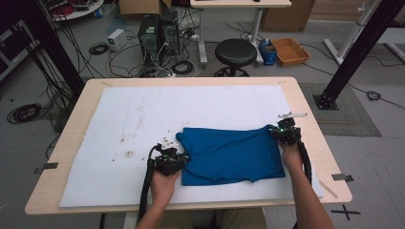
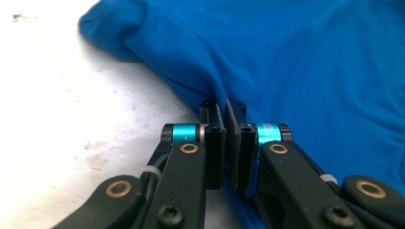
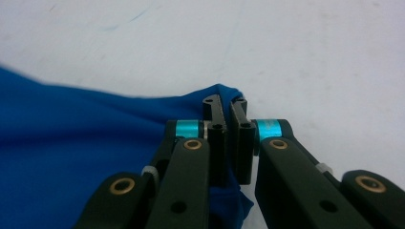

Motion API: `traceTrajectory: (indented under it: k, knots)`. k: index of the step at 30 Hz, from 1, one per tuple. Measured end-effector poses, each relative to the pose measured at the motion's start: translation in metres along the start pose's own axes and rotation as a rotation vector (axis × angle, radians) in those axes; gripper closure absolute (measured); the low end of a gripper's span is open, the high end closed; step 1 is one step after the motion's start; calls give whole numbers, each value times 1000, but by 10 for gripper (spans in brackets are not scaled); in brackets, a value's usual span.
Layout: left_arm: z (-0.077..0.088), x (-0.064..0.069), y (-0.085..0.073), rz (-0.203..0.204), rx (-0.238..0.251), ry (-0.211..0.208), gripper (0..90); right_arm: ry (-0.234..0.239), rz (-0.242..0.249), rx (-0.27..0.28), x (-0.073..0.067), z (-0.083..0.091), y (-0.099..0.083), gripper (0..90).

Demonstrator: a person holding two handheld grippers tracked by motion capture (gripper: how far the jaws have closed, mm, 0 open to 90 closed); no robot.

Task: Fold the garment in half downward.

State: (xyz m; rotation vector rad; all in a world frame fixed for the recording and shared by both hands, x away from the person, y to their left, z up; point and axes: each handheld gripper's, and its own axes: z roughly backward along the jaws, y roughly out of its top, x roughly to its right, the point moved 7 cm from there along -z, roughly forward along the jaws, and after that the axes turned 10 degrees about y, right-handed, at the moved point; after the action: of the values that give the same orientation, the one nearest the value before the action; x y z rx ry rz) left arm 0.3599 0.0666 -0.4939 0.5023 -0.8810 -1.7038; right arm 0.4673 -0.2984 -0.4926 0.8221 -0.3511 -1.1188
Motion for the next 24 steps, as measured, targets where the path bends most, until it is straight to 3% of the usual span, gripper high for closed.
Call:
traceTrajectory:
  k: [2, 4, 5, 7, 10, 12, 14, 16, 18, 21, 24]
  knots:
    - [-1, -10, 4, 30, 12, -6, 870, 15, -34, 51, 1, 3, 4, 836]
    - [1, -14, 6, 39, 25, -27, 862, 33, -71, 84, 2, 8, 6, 493]
    - [3, -14, 6, 47, 34, -44, 824, 11, -85, 88, 4, 13, 6, 437]
    - [8, -16, 7, 59, 58, -69, 598, -3, -95, 146, 8, 27, 7, 361]
    - [24, -24, 5, 61, 120, -87, 527, 2, -87, 256, 13, 53, 7, 310]
    - [37, -32, 2, 55, 174, -99, 486, 69, -84, 277, 10, 69, 2, 304]
    - [48, -41, -1, 62, 220, -124, 416, 130, -37, 277, 1, 82, -9, 257]
    - [57, -48, -3, 61, 260, -167, 344, 177, 46, 280, -10, 93, -24, 211]
    - [64, -52, 1, 52, 285, -184, 244, 207, 112, 281, -20, 102, -40, 210]
    - [71, -50, 10, 1, 319, -192, 237, 241, 192, 266, -34, 110, -58, 209]
    - [65, -49, 12, -36, 315, -192, 238, 250, 208, 289, -43, 124, -59, 209]
